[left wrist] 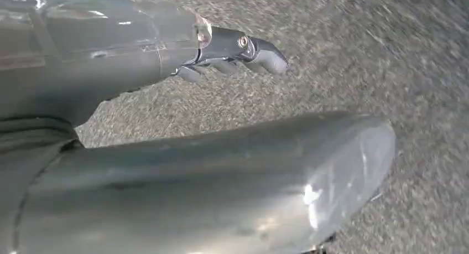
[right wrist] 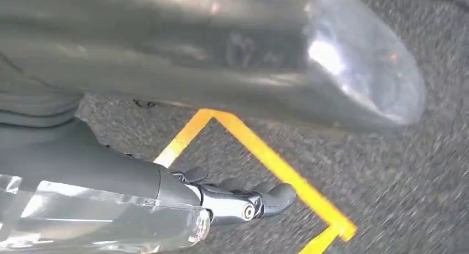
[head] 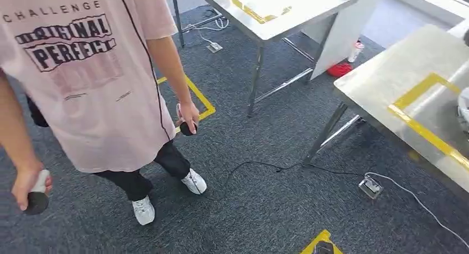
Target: Take the parts from the cabinet and place them on the table.
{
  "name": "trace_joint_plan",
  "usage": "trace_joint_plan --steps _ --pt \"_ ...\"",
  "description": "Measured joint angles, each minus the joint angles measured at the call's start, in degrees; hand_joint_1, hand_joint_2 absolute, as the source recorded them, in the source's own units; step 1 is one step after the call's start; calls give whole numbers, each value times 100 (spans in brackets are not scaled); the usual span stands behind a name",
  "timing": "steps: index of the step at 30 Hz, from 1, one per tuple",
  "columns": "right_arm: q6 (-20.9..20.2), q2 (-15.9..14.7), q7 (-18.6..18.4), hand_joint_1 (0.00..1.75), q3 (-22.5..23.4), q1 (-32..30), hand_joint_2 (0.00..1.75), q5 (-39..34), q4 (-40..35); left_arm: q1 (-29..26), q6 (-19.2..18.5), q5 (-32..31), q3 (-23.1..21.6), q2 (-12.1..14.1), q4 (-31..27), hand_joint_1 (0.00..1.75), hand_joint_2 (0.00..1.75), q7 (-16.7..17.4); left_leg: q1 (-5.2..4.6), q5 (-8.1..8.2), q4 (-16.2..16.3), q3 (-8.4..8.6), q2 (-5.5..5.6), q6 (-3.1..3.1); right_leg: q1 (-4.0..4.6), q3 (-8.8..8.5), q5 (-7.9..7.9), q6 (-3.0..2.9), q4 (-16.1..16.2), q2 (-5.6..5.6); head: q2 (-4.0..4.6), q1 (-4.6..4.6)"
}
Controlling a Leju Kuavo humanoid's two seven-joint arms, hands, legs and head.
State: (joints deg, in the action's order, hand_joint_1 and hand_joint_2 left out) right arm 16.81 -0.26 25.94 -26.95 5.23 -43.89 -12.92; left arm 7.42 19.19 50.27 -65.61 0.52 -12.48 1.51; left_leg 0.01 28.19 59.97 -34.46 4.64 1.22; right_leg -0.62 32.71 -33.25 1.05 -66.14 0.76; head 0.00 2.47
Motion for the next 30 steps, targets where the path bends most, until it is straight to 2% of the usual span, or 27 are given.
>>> trace_joint_plan --steps 1,2,3,4,6,7,8,9,11,12,13,14,15,16,17,18,20,21,22,23,24,25,26,27,28,29,30 --pt "0 0 0 0 -11 2 0 0 0 -1 0 0 0 -7 0 0 0 0 0 -1 -3 11 72 -1 19 -175 268 -67 471 180 0 11" --pt "0 -22 0 0 -17 -4 0 -2 0 4 0 0 2 -22 0 0 0 0 6 -8 1 -7 131 -16 14 -252 266 -142 652 486 0 -9" --pt "2 -22 0 0 -26 -22 0 -4 -2 22 0 0 2 -24 -2 0 0 -2 14 -25 22 -42 214 -46 11 -241 293 -139 749 478 0 -35" --pt "2 -24 0 0 -31 19 0 -7 -2 15 0 0 2 -28 -2 0 0 -2 41 -56 13 -90 273 -94 33 -271 263 -147 780 410 0 22" --pt "9 -22 0 0 -33 42 0 -15 -2 -17 -2 0 0 -26 0 0 0 -2 43 -111 -30 -126 399 -183 38 -292 279 -157 865 291 0 37" --pt "7 -4 0 0 -37 49 0 -13 -7 -25 0 0 0 -18 0 0 0 0 31 -49 31 -138 114 -173 -14 -332 338 -126 980 195 0 20" --pt "7 -7 0 0 -37 54 0 -13 -7 -21 0 0 0 -9 2 0 0 2 -18 78 158 -204 -346 -202 6 -362 353 -136 1021 148 0 -26" --pt "7 -7 0 0 -42 41 0 -15 -4 2 0 0 0 -4 0 0 0 2 10 304 484 -371 -464 -230 15 -362 364 -160 1030 60 0 -101" --pt "7 -7 0 0 -50 -2 0 -18 2 15 0 0 0 -7 0 0 0 0 53 684 1308 -756 -478 -281 28 -361 351 -157 1020 -143 0 -129" --pt "7 -7 0 0 -50 -8 0 -15 2 5 0 0 0 -9 0 0 0 2 68 729 1543 -864 -478 -307 27 -360 346 -154 1016 -228 0 -142" --pt "7 -4 0 0 -52 -5 0 -15 4 -8 0 0 0 -7 0 0 0 2 87 636 1508 -827 -481 -325 25 -366 339 -143 1014 -305 0 -160" --pt "7 0 0 0 -52 2 0 -15 2 -13 0 0 0 -7 0 0 0 2 105 432 1232 -664 -497 -340 22 -378 329 -127 1011 -379 0 -181" --pt "7 4 0 0 -55 10 0 -15 2 -12 0 0 0 -5 0 0 0 2 108 188 764 -384 -587 -347 15 -394 308 -97 1002 -445 0 -214" --pt "7 4 0 0 -57 16 0 -15 2 -8 0 0 0 2 0 0 0 2 106 -9 264 -80 -759 -347 10 -412 285 -72 982 -500 0 -245" --pt "7 2 0 0 -59 22 0 -15 4 2 0 0 0 4 0 0 0 2 38 119 -8 59 -1101 -320 33 -421 257 -28 961 -549 0 -273" --pt "7 0 0 0 -63 27 0 -15 2 8 0 0 0 4 -2 0 0 2 46 70 -38 63 -1068 -222 53 -409 221 20 932 -581 0 -277" --pt "7 2 0 0 -68 48 0 -15 2 -2 0 0 0 0 -2 0 0 2 6 73 -30 36 -935 -131 42 -453 231 51 962 -668 0 -225" --pt "7 2 0 0 -68 47 0 -13 2 -5 0 0 0 0 -2 0 0 4 -2 58 -41 20 -847 -97 32 -475 231 76 974 -728 0 -240" --pt "7 2 0 0 -68 47 0 -13 0 -2 0 2 0 2 0 0 0 4 37 22 -72 37 -764 -42 17 -461 176 125 956 -724 0 -249" --pt "7 2 0 0 -68 49 0 -13 0 -2 2 4 0 0 0 0 0 7 40 14 -72 31 -692 -28 3 -442 41 152 825 -453 0 -218" --pt "9 2 0 0 -68 40 0 -13 0 7 2 7 0 0 0 0 0 9 42 1 -72 26 -615 -6 -4 -325 -179 155 511 -271 0 -194" --pt "11 4 0 0 -70 10 0 -13 0 22 2 7 0 -15 0 0 0 9 37 -9 -72 15 -523 19 -2 -127 -439 154 29 -177 0 -188" --pt "13 2 -2 0 -70 -9 0 -13 0 25 2 7 0 -20 -2 0 0 9 27 -17 -70 2 -425 32 5 90 -651 150 -465 -129 0 -179" --pt "20 2 -9 0 -70 -26 0 -15 2 17 0 7 0 -26 -2 0 0 9 12 -25 -70 -3 -325 44 12 244 -733 139 -792 -110 0 -162" --pt "20 2 -15 0 -70 -26 0 -15 4 2 2 9 0 -24 0 0 0 15 3 -29 -68 -3 -222 49 14 287 -670 122 -844 -96 0 -135" --pt "20 2 -15 0 -70 -16 0 -15 7 -7 2 9 0 -20 0 0 0 24 -8 -35 -68 -3 -143 54 14 250 -519 92 -694 -77 0 -107" --pt "20 0 -15 0 -70 -4 0 -15 7 -9 0 9 0 -20 0 0 0 39 -19 -41 -67 4 -49 49 17 110 -243 53 -330 -49 0 -92"
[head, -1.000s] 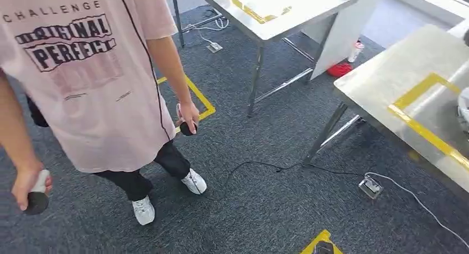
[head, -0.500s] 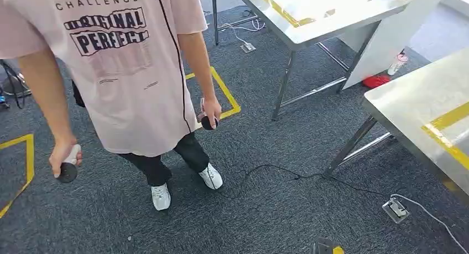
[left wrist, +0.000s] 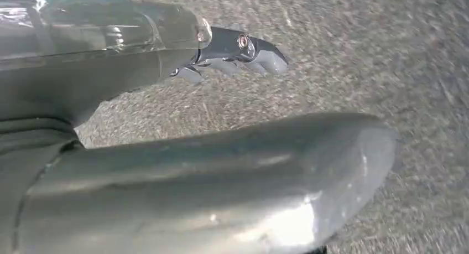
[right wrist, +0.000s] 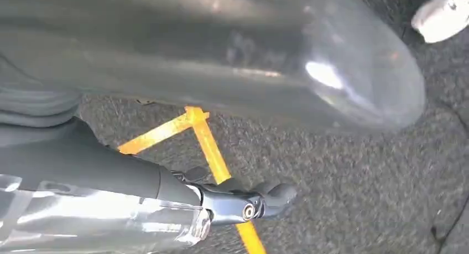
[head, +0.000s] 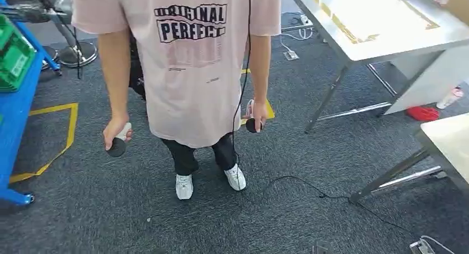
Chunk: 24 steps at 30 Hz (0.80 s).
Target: Take the parts from the cabinet and place them on the table.
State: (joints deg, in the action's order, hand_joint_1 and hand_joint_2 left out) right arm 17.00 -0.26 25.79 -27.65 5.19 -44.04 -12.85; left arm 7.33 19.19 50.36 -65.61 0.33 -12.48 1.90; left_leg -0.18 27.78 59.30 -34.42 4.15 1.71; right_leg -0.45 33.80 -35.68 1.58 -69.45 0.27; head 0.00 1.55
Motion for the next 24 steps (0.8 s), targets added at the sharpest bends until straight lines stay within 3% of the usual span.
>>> trace_joint_plan --steps 2,3,4,5,7,8,9,10,11,12,13,14,15,16,17,18,19,21,22,23,24 --pt "0 2 0 0 0 11 0 2 0 2 0 0 0 -2 0 0 0 11 -10 -5 0 45 164 -8 11 -437 549 -91 1053 227 0 35" --pt "0 -2 0 0 0 15 0 0 0 4 2 0 0 -13 0 0 0 15 -17 -12 0 31 230 -37 2 -509 434 -116 1172 454 0 33" --pt "4 2 0 0 -2 11 0 0 -2 19 2 -2 2 -11 0 0 0 15 11 -29 20 -27 316 -68 8 -524 444 -103 1273 453 0 17" --pt "4 2 0 0 -2 24 0 2 -2 18 2 -2 0 -15 0 0 0 18 41 -70 7 -54 342 -116 21 -508 461 -106 1252 389 0 59" --pt "11 6 -2 0 -2 20 0 -4 0 -10 0 -4 0 -17 0 0 0 26 43 -97 -3 -99 466 -191 17 -537 518 -156 1335 237 0 55" --pt "11 18 -2 0 -2 28 0 -13 0 -16 0 -4 0 -15 0 0 0 28 -10 17 111 -147 -93 -180 10 -567 559 -178 1388 147 0 55" --pt "18 13 -2 0 0 29 0 -17 0 -10 0 -2 0 -9 0 0 0 44 -7 223 358 -274 -429 -214 25 -564 573 -214 1407 98 0 -24" --pt "18 9 -2 0 0 10 0 -20 2 5 0 -4 0 -9 0 0 0 44 18 449 742 -451 -494 -252 36 -558 572 -220 1407 7 0 -57" --pt "18 7 -2 0 0 -11 0 -20 4 11 0 -4 0 -11 0 0 0 44 52 643 1161 -647 -483 -277 39 -560 566 -224 1403 -85 0 -74" --pt "20 7 -2 0 0 -18 0 -22 9 8 0 -4 0 -13 0 0 0 44 71 760 1504 -809 -464 -306 38 -559 559 -221 1401 -174 0 -94" --pt "20 7 -2 0 0 -17 0 -24 13 -2 0 -4 0 -13 0 0 0 50 94 750 1650 -868 -450 -326 31 -560 552 -213 1396 -269 0 -129" --pt "20 9 -2 0 -2 -9 0 -24 13 -9 0 -4 0 -13 0 0 0 50 113 602 1505 -779 -448 -347 24 -571 539 -194 1395 -344 0 -153" --pt "20 18 -2 0 -2 -1 0 -24 13 -8 0 -4 0 -9 0 0 0 53 128 373 1154 -568 -475 -366 12 -588 522 -167 1391 -422 0 -171" --pt "22 22 -2 0 -2 7 0 -26 13 -6 0 -4 0 0 0 0 0 53 128 146 676 -291 -589 -373 0 -607 499 -134 1376 -481 0 -182" --pt "22 22 -2 0 -2 10 0 -26 13 -3 0 -4 0 4 0 0 0 53 125 5 216 -20 -820 -375 -6 -629 471 -93 1355 -541 0 -205" --pt "24 17 -2 0 -2 13 0 -28 13 9 0 -4 0 -4 -2 0 0 52 9 139 59 56 -1181 -361 45 -613 428 -38 1332 -586 0 -236" --pt "24 17 -2 0 -2 12 0 -28 13 21 0 -7 0 0 -2 0 0 50 36 115 44 39 -1054 -234 51 -619 407 -15 1319 -637 0 -245" --pt "24 17 -2 0 -4 25 0 -28 15 7 0 -7 0 -2 -2 0 0 50 4 117 43 3 -900 -156 44 -680 407 10 1347 -778 0 -146" --pt "24 17 -2 0 -7 27 0 -28 13 7 0 -7 0 0 -2 0 0 50 13 97 27 -8 -811 -113 33 -689 385 42 1343 -858 0 -168" --pt "24 17 -2 0 -7 35 0 -28 15 5 0 -7 0 7 0 0 0 50 37 74 17 -4 -717 -73 6 -685 306 88 1303 -759 0 -158" --pt "24 20 -2 0 -7 39 0 -28 13 10 0 -7 0 11 2 0 0 50 35 65 17 -14 -629 -39 -14 -613 114 96 1076 -423 0 -120"
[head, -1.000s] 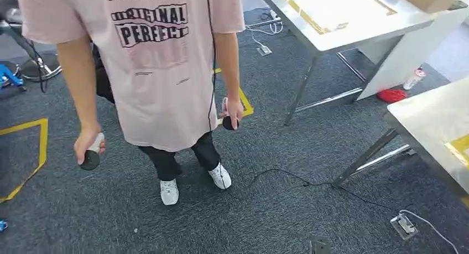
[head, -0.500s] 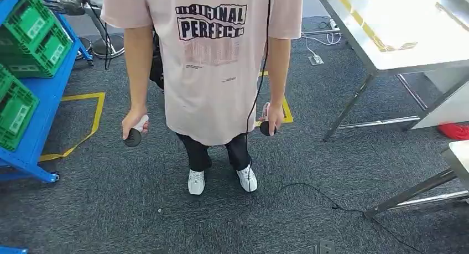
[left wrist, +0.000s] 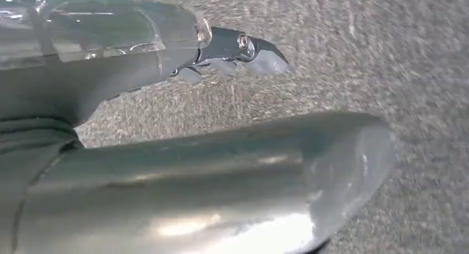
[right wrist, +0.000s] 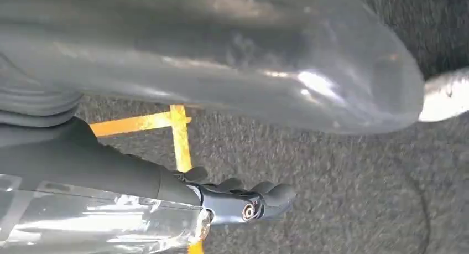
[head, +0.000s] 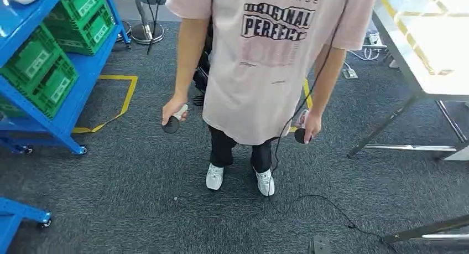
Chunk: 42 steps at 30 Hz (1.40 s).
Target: Take the parts from the cabinet and place them on the table.
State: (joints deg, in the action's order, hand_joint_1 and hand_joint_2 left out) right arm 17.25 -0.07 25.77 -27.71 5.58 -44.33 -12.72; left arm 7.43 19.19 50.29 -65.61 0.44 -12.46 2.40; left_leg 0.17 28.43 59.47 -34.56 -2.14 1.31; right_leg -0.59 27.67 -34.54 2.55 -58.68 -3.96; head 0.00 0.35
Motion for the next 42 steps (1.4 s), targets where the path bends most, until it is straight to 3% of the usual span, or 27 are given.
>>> trace_joint_plan --steps 2,4,6,8,9,13,14,15,16,18,19,20,22,23,24,25,28,29,30,31,33,34,36,38,39,40,42 --pt "2 2 0 0 -24 -38 0 -2 0 28 0 -2 0 -9 -4 0 0 -2 -16 -19 0 -18 198 58 7 387 -468 -11 -916 271 0 28" --pt "11 -4 0 0 -50 -61 0 -7 4 15 0 0 0 -15 -4 0 0 -2 -48 -32 2 -17 408 79 13 704 -634 -40 -1556 361 0 92" --pt "11 -4 -2 0 -55 -42 0 -4 9 -3 0 4 0 -11 0 0 0 0 -77 -40 3 -2 584 89 29 635 -291 -121 -1253 407 0 153" --pt "11 -13 -2 0 -72 -17 0 -4 7 -3 0 7 0 -18 -2 0 0 0 -81 -46 3 24 745 83 75 281 317 -224 -292 620 0 181" --pt "13 -24 -2 0 -81 -22 0 -4 7 3 0 5 2 -33 0 0 0 0 -85 -57 5 12 801 65 86 203 372 -273 -43 888 0 179" --pt "15 -26 -24 0 -92 12 0 -4 4 -24 0 9 0 -50 -4 0 0 15 -49 -151 -13 -100 1040 -86 98 146 374 -331 159 727 0 208" --pt "15 -4 -24 0 -94 22 0 -4 2 -27 0 11 0 -37 -2 0 0 17 -62 -95 47 -125 860 -75 42 112 444 -335 281 631 0 190" --pt "15 -9 -24 0 -94 27 0 -4 2 -29 0 9 0 -31 0 0 0 17 -116 42 167 -186 371 -107 64 87 469 -346 327 591 0 158" --pt "15 -11 -24 0 -94 21 0 -4 2 -13 0 11 0 -26 0 0 0 17 -86 259 453 -326 234 -145 68 87 479 -363 336 510 0 94" --pt "15 -20 -26 0 -94 -15 0 -7 7 1 0 11 0 -31 -2 0 0 17 -25 666 1277 -692 209 -220 76 92 470 -363 332 318 0 65" --pt "15 -20 -26 0 -94 -18 0 -4 9 -7 -2 11 0 -33 -2 0 0 17 2 738 1536 -808 210 -258 73 97 466 -358 330 229 0 52" --pt "15 -17 -31 0 -96 -17 0 -7 9 -17 -2 11 0 -31 -2 0 0 18 34 669 1526 -789 205 -292 66 96 461 -350 328 152 0 26" --pt "13 -13 -31 0 -98 -10 0 -7 7 -18 0 11 0 -26 -2 0 0 17 71 281 897 -408 107 -341 44 88 434 -307 311 21 0 -33" --pt "13 -11 -31 0 -98 -6 0 -4 4 -15 -2 11 0 -17 0 0 0 17 78 62 379 -92 -70 -354 32 78 409 -268 284 -34 0 -57" --pt "13 -15 -31 0 -96 -1 0 -7 4 -8 -2 11 0 -15 -2 0 0 17 40 108 22 89 -462 -373 43 70 380 -222 254 -83 0 -74" --pt "13 -18 -31 0 -98 1 0 -4 4 3 -4 11 0 -18 -2 0 0 17 8 96 -14 109 -444 -283 75 79 341 -175 204 -124 0 -114" --pt "11 -18 -31 0 -101 20 0 -7 4 -14 -6 11 0 -11 -2 0 0 18 -30 99 -5 61 -213 -125 60 32 327 -130 228 -296 0 -33" --pt "11 -18 -31 0 -103 22 0 -7 2 -11 -4 11 0 -7 0 0 0 17 -3 69 -26 73 -117 -77 39 35 274 -70 214 -278 0 -51" --pt "9 -20 -31 0 -105 28 0 -4 2 -9 -4 11 0 0 0 0 0 17 7 63 -27 67 -40 -60 17 61 156 -33 96 45 0 -9" --pt "9 -15 -31 0 -109 23 0 -6 2 1 -4 11 0 0 0 0 0 17 8 55 -27 67 38 -26 7 179 -52 -31 -208 240 0 15" --pt "9 -15 -31 0 -122 -25 0 -7 4 21 -7 11 0 -13 -2 0 0 18 -12 42 -26 62 233 34 9 610 -521 -41 -1208 355 0 46" --pt "11 -18 -31 0 -122 -40 0 -7 7 14 -7 11 0 -15 -2 0 0 17 -26 37 -25 62 340 42 9 793 -618 -55 -1581 367 0 76" --pt "11 -18 -31 0 -131 -35 0 -7 11 -5 -7 11 0 -4 0 0 0 17 -44 33 -23 75 528 47 13 809 -359 -108 -1493 391 0 118" --pt "11 -18 -31 0 -133 -13 0 -7 9 -5 -7 11 0 -4 0 0 0 17 -49 28 -22 105 699 40 20 462 243 -183 -579 517 0 164" --pt "9 -20 -31 0 -136 -14 0 -7 11 -5 -7 11 0 -11 -2 0 0 17 -43 27 -23 105 766 37 23 298 455 -218 -111 726 0 184" --pt "9 -22 -31 0 -138 -22 0 -7 11 5 -7 11 0 -18 -2 0 0 17 -75 21 4 83 838 4 7 254 412 -242 5 879 0 172" --pt "9 -22 -31 0 -140 14 0 -4 11 -5 -7 11 0 -28 -2 0 0 17 -24 -27 -14 17 941 -70 25 201 371 -234 109 805 0 197"
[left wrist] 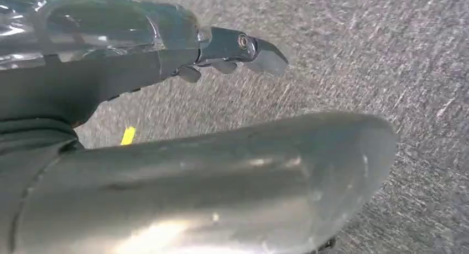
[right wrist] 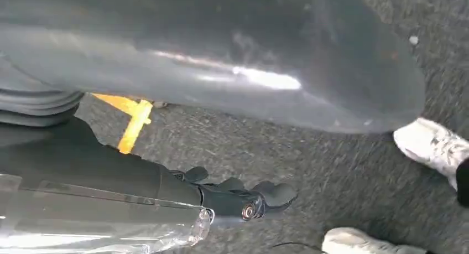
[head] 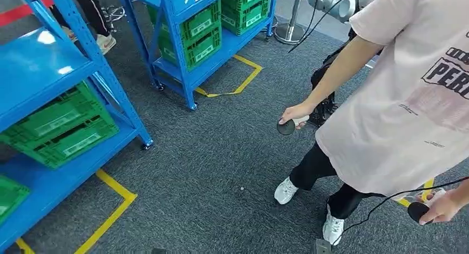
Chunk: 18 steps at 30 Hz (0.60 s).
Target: Take the parts from the cabinet and place them on the table.
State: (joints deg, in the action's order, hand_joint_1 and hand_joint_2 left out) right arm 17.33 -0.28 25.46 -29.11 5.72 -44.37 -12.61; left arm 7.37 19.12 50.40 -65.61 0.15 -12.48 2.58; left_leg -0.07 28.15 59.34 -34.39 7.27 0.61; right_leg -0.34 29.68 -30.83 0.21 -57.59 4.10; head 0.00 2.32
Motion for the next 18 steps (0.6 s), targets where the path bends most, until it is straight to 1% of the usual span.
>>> trace_joint_plan --steps 1,2,3,4,5,6,7,8,9,10,11,12,13,14,15,16,17,18 --pt "0 2 0 0 0 1 0 -2 0 -18 0 0 0 0 0 0 0 0 15 -25 -23 -8 61 -39 8 -4 12 -18 7 -53 0 2" --pt "0 11 -2 0 0 6 0 -2 -9 -27 0 0 0 2 0 0 0 0 0 -42 -27 -26 116 -73 -2 -13 53 -46 66 -116 0 0" --pt "0 24 -2 0 0 31 0 -2 -7 -32 0 0 0 7 2 0 0 0 -42 63 65 -61 -299 -78 -22 -36 103 -64 141 -220 0 -26" --pt "0 24 0 0 0 27 0 0 -9 -21 0 0 0 13 2 0 0 0 -49 255 268 -160 -667 -119 -5 -45 127 -87 181 -258 0 -100" --pt "-9 22 0 0 0 11 0 -2 -9 -1 -2 -2 0 18 0 0 0 0 -15 482 628 -333 -728 -151 0 -41 128 -106 185 -351 0 -147" --pt "-20 20 0 0 0 -14 0 -4 -7 6 -19 -2 0 15 0 0 0 0 14 685 1046 -524 -736 -176 1 -38 126 -108 181 -435 0 -160" --pt "-37 20 0 0 0 -33 0 -4 -4 2 -42 -7 0 15 0 0 0 -2 36 834 1440 -701 -734 -201 0 -34 121 -110 180 -535 0 -166" --pt "-61 22 0 0 0 -41 0 -9 -4 -12 -46 -9 0 15 0 0 0 -2 60 839 1621 -778 -735 -229 -3 -33 119 -106 179 -614 0 -186" --pt "-72 26 0 0 0 -41 0 -9 -4 -21 -48 -9 0 18 0 0 0 -2 81 707 1512 -708 -746 -252 -11 -35 112 -95 176 -689 0 -216" --pt "-83 28 2 0 -2 -38 0 -11 -7 -20 -50 -9 0 20 0 0 0 -2 98 499 1203 -529 -780 -268 -18 -40 100 -75 168 -748 0 -249" --pt "-87 28 7 0 -2 -34 0 -9 -7 -17 -52 -11 0 26 0 0 0 -2 109 250 707 -245 -890 -280 -26 -51 83 -49 154 -807 0 -262" --pt "-87 28 7 0 -2 -32 0 -11 -7 -14 -52 -15 0 35 2 0 0 -2 110 66 235 32 -1135 -280 -28 -67 60 -13 134 -857 0 -273" --pt "-87 24 9 0 -2 -33 0 -11 -7 -4 -61 -17 0 37 0 0 0 -4 35 181 21 138 -1487 -293 15 -70 26 38 107 -903 0 -306" --pt "-96 24 18 0 -2 -39 0 -13 -7 15 -77 -22 0 37 2 0 0 -9 38 156 -14 127 -1406 -167 31 -74 -1 82 75 -962 0 -326" --pt "-112 26 31 0 -2 -39 0 -15 -7 12 -101 -26 0 35 0 0 0 -11 26 160 -14 108 -1339 -135 36 -99 -6 97 86 -1040 0 -264" --pt "-120 26 44 0 -2 -37 0 -17 -7 6 -114 -31 0 35 0 0 0 -11 7 161 -9 96 -1241 -96 22 -122 -5 114 113 -1120 0 -240" --pt "-131 26 57 0 -2 -33 0 -20 -7 5 -125 -35 0 35 0 0 0 -11 11 139 -23 87 -1150 -59 15 -140 -19 148 114 -1207 0 -251" --pt "-140 26 66 0 -2 -28 0 -20 -7 5 -140 -35 0 42 2 0 0 -13 43 112 -37 90 -1054 -17 -16 -132 -97 203 77 -1098 0 -249"
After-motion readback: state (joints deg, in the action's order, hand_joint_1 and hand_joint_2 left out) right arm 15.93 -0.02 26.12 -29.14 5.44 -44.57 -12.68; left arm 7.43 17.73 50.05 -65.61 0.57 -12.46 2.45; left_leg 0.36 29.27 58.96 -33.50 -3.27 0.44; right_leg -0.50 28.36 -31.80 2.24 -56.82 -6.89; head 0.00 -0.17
